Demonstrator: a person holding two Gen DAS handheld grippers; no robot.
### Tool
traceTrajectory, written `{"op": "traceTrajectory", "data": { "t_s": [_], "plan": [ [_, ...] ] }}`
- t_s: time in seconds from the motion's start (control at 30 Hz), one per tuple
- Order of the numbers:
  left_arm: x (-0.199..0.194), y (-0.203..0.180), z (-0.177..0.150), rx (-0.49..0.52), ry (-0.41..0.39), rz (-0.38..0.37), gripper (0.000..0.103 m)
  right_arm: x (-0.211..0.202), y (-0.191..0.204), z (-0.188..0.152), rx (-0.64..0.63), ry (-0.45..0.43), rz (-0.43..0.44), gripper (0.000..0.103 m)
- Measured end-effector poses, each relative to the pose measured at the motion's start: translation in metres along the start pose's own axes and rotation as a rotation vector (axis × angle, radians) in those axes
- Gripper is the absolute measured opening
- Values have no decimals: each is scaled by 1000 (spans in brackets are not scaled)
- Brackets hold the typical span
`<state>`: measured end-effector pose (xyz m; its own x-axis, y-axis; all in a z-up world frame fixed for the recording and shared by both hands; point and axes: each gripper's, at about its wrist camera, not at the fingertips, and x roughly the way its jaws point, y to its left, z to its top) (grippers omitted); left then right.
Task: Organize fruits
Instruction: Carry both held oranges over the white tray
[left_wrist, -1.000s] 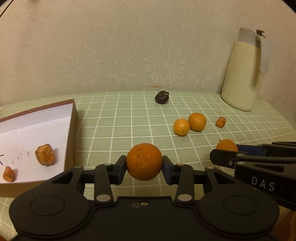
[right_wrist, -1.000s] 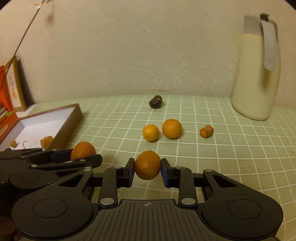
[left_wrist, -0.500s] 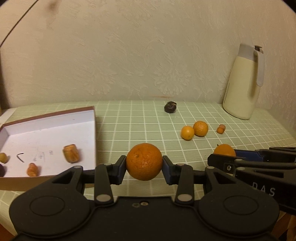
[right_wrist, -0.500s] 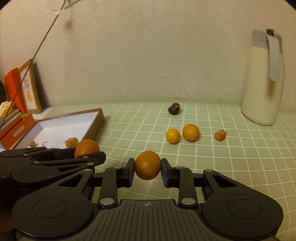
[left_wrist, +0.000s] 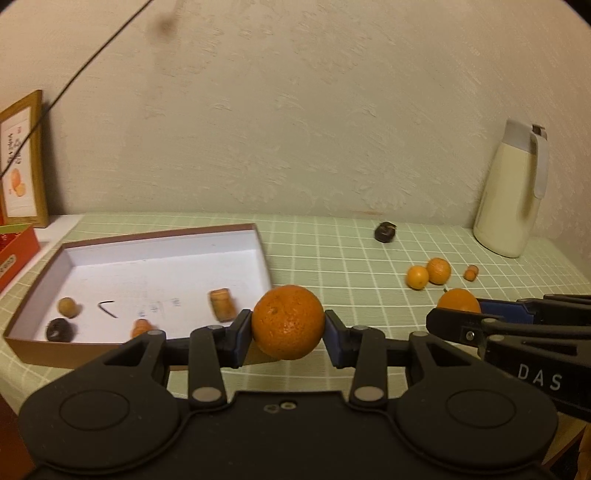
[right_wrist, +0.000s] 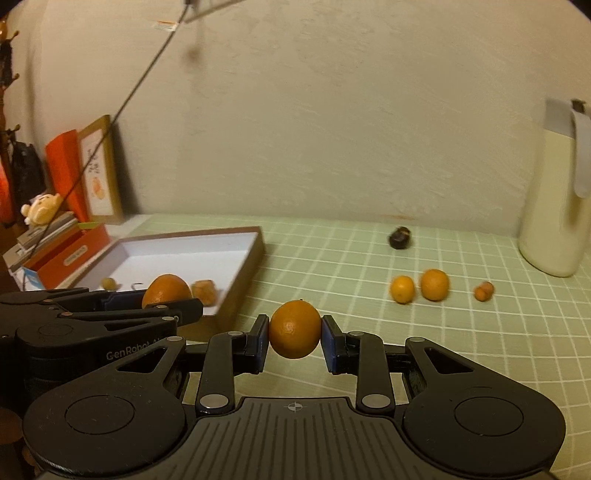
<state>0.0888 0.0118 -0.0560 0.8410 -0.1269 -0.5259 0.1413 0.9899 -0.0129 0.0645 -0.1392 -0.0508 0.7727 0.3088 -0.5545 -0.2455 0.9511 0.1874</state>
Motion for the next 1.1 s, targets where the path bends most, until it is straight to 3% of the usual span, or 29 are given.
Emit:
{"op": "traceTrajectory", "data": {
  "t_s": [0.67,1.1],
  "plan": [
    [-28,70,3,-95,-35,135,31,15,54,10,-66,-53,124,30],
    [-30,132,8,-156,-41,266,31,45,79,21,-83,-57,168,30]
  ]
}}
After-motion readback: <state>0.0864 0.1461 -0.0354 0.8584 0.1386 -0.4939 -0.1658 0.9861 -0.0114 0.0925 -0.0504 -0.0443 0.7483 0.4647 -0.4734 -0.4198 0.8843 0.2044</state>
